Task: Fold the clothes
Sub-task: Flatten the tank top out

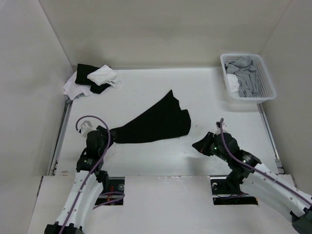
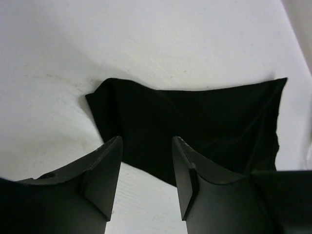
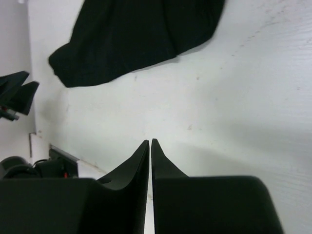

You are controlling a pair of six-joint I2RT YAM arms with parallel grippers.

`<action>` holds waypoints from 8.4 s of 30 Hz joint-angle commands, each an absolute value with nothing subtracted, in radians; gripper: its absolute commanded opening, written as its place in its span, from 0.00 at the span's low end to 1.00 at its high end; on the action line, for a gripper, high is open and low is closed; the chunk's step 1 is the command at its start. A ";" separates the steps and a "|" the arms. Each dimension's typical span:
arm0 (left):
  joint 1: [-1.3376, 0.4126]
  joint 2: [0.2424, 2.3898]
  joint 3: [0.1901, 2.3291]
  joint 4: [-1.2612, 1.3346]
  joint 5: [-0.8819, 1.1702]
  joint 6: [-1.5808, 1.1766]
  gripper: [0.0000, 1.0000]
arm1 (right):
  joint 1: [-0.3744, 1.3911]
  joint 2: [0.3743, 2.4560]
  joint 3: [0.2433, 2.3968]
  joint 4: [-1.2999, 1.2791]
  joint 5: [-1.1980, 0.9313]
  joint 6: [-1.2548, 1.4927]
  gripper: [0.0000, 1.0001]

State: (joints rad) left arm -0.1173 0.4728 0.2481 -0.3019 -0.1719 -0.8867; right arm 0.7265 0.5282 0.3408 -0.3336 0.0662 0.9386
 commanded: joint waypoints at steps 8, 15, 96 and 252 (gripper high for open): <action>-0.024 0.595 0.230 -0.212 -0.282 -0.885 0.41 | 0.697 0.989 0.439 0.047 0.066 0.805 0.32; 0.002 0.693 0.207 -0.103 -0.215 -0.870 0.38 | 0.634 1.282 0.511 0.271 -0.020 0.764 0.35; -0.094 0.719 0.161 -0.083 -0.170 -0.920 0.32 | 0.574 1.109 0.509 0.064 -0.032 0.753 0.30; -0.286 0.773 0.285 0.177 0.112 -0.945 0.04 | 1.038 1.309 0.692 -0.422 0.488 1.045 0.02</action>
State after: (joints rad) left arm -0.3058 0.8055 0.2501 0.1738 0.0780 -0.9710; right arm 1.0416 1.4654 0.7193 -0.3187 0.3923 1.0180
